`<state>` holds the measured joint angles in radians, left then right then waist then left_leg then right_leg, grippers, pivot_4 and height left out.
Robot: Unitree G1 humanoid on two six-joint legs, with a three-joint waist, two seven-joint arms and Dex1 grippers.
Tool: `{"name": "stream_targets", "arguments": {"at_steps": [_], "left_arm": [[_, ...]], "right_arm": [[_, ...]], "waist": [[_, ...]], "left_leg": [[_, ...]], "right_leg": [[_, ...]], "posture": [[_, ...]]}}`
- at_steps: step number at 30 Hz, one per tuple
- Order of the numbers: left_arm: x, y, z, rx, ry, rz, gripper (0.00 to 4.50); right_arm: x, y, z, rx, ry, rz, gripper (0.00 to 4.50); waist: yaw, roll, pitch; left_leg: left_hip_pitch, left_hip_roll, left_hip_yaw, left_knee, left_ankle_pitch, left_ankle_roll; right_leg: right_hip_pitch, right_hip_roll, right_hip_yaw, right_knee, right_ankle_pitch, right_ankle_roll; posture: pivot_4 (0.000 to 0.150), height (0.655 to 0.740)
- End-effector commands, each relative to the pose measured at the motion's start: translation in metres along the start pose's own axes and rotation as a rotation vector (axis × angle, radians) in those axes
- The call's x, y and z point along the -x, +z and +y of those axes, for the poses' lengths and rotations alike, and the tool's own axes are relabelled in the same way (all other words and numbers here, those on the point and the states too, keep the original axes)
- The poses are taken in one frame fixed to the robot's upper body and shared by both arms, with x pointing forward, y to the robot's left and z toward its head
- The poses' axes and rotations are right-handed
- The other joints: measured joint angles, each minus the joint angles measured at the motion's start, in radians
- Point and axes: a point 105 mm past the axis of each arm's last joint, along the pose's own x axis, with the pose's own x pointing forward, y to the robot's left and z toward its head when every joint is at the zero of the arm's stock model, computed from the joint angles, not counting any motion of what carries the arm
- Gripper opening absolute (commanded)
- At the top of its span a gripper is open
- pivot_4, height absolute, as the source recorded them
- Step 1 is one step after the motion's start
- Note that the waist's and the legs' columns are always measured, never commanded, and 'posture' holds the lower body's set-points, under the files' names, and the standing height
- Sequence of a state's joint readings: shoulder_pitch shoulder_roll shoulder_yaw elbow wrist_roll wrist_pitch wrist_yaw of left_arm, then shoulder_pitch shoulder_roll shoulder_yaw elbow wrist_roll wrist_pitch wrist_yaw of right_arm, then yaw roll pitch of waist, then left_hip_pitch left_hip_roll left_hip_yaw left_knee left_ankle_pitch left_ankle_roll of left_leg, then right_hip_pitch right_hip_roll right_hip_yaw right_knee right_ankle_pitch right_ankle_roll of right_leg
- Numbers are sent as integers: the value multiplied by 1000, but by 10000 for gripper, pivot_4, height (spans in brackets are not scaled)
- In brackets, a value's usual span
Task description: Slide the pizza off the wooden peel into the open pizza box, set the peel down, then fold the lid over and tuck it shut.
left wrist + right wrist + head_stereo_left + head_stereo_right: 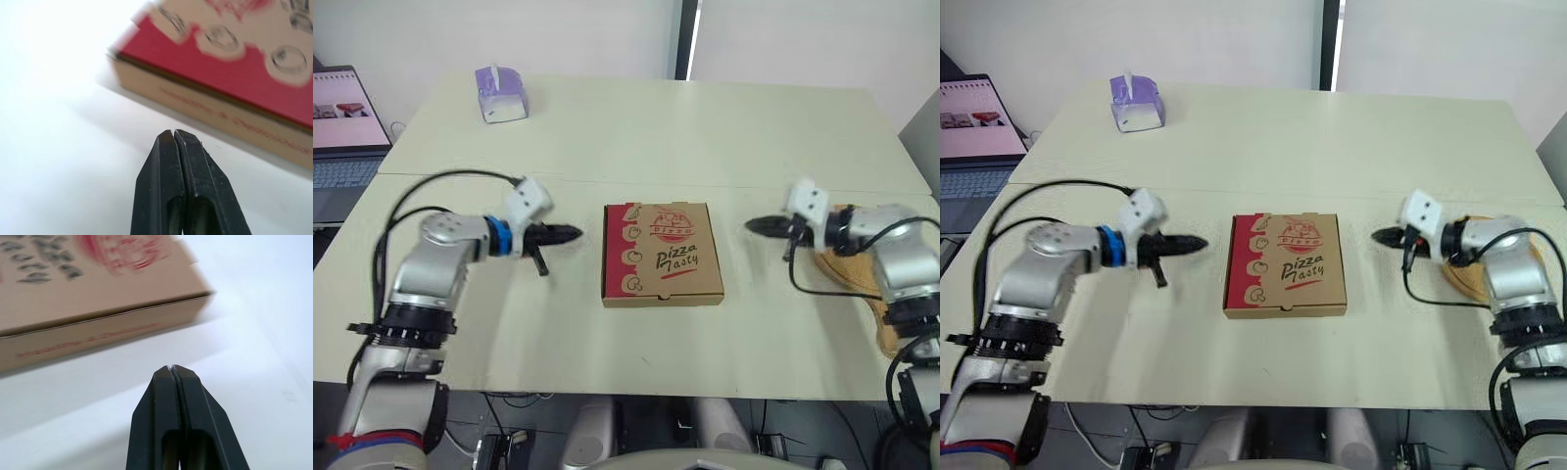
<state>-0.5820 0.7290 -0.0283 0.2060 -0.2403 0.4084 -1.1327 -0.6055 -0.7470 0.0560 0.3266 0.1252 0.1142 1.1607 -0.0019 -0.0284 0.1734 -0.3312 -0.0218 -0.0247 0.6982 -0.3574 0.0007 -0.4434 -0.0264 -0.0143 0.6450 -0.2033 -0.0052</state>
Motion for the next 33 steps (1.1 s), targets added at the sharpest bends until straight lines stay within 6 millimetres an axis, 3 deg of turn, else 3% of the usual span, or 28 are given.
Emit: {"name": "stream_targets", "arguments": {"at_steps": [1, 7, 10, 14, 16, 20, 24, 28, 31, 33], "left_arm": [[16, 23, 6, -30, 7, -82, 0], [34, 14, 0, -6, 23, -64, 0], [49, 8, -14, 37, 0, -48, 0], [65, -4, -40, 111, -50, 5, 0], [73, -9, -60, 140, -105, 27, 0], [93, -19, -93, 233, -203, 95, 9058], [106, -29, -100, 270, -210, 156, 22201], [108, -28, -97, 268, -185, 137, 35310], [104, -21, -88, 194, -116, 91, 44568], [103, -19, -83, 133, -74, 90, 44568]], "right_arm": [[9, 20, -14, 21, -44, -76, 524], [20, 20, -5, -10, -29, -92, 524], [32, 19, 21, -37, 43, -86, 524], [45, 18, 72, -91, 183, -70, 524], [52, 22, 96, -150, 255, -75, 4122], [66, 25, 130, -213, 369, -38, 17032], [67, 23, 130, -250, 349, -27, 31536], [66, 20, 124, -277, 308, -32, 45000], [69, 16, 111, -281, 220, -24, 45000], [73, 16, 105, -322, 195, -30, 45000]], "waist": [[0, 0, 0], [0, 0, 0], [0, 0, 0], [2, 0, 0], [2, 1, 0], [0, 2, 1], [1, 1, 1], [1, 1, 1], [2, 1, 1], [3, 1, 1]], "left_leg": [[0, 0, 0, 0, 0, 0], [-1, 0, 0, 0, 0, 0], [-2, 1, 0, -1, 0, 1], [-5, 1, -1, 0, -3, 5], [-4, 1, -1, 0, -3, 5], [1, 1, -1, -1, -3, 6], [3, 1, 0, 0, -3, 5], [3, 1, 0, 0, -3, 5], [2, 1, 0, 0, -3, 5], [2, 1, 0, 0, -3, 5]], "right_leg": [[0, 0, 0, 0, 0, 0], [-1, 0, 0, 0, 0, 0], [-2, 0, 0, -1, 0, 0], [-4, 0, 0, -1, 0, 0], [-3, 0, 0, 0, 0, 0], [1, 0, 0, -1, -1, 1], [3, 1, 0, -1, -5, 7], [3, 2, 1, -1, -5, 8], [3, 2, 1, -1, -4, 6], [3, 2, 1, -1, -2, 2]], "posture": [[1500, 7400], [1500, 7400], [1500, 7400], [1500, 7400], [1500, 7400], [1500, 7400], [1500, 7400], [1500, 7400], [1500, 7400], [1500, 7400]]}}
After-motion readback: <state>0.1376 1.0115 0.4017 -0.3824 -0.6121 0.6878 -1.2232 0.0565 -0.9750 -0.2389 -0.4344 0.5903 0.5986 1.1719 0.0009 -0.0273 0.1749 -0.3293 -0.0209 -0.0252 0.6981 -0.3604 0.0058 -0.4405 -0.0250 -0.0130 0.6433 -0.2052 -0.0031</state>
